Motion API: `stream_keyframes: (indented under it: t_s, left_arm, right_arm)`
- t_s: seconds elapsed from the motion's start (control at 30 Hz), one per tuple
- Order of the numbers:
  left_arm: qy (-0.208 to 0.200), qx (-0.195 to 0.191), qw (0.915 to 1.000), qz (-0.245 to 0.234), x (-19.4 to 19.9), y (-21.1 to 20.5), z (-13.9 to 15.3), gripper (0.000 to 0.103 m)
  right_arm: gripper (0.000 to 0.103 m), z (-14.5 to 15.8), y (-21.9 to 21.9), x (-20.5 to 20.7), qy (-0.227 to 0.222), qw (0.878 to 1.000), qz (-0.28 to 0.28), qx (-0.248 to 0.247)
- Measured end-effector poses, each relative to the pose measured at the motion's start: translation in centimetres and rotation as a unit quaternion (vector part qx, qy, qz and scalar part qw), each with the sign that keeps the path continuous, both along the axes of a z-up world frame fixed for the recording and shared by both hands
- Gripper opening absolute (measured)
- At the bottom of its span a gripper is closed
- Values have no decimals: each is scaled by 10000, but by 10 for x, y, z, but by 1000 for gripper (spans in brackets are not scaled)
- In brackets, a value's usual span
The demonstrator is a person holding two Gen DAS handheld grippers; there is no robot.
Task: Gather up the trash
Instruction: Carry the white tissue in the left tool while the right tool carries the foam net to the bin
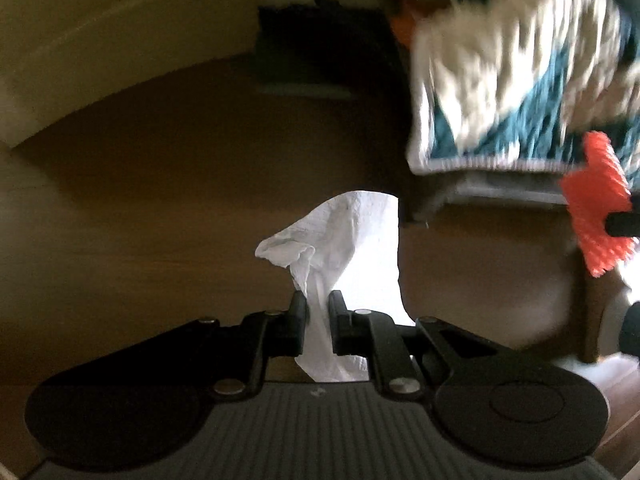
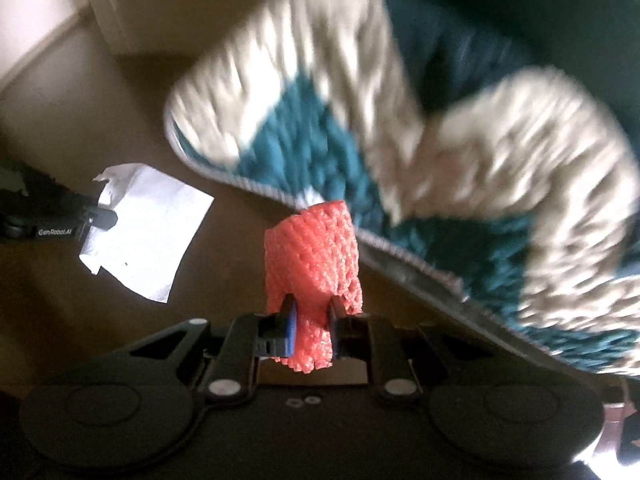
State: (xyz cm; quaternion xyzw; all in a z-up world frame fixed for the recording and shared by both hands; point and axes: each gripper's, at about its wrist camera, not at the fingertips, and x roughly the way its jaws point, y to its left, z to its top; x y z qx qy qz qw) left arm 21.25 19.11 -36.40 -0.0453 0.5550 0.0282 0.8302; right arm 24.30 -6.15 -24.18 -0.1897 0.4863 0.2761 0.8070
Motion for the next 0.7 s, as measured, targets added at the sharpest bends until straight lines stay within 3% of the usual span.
stream_keyframes:
  t_s: [0.17,0.37,0.7]
  left_arm:
    - [-605,227,9977,198,-16,11,67,12]
    - [-1381,545,9888,152,-24,3,141,12]
    - [-2565,375,9658,-65,-46,-40,284,12]
  right_arm:
    - [14,65,-9,-26,-397,9985,-11,381]
    - [14,134,-24,-57,-980,9922,43,770]
    - [15,234,-59,-81,-2010,9701,-214,1343]
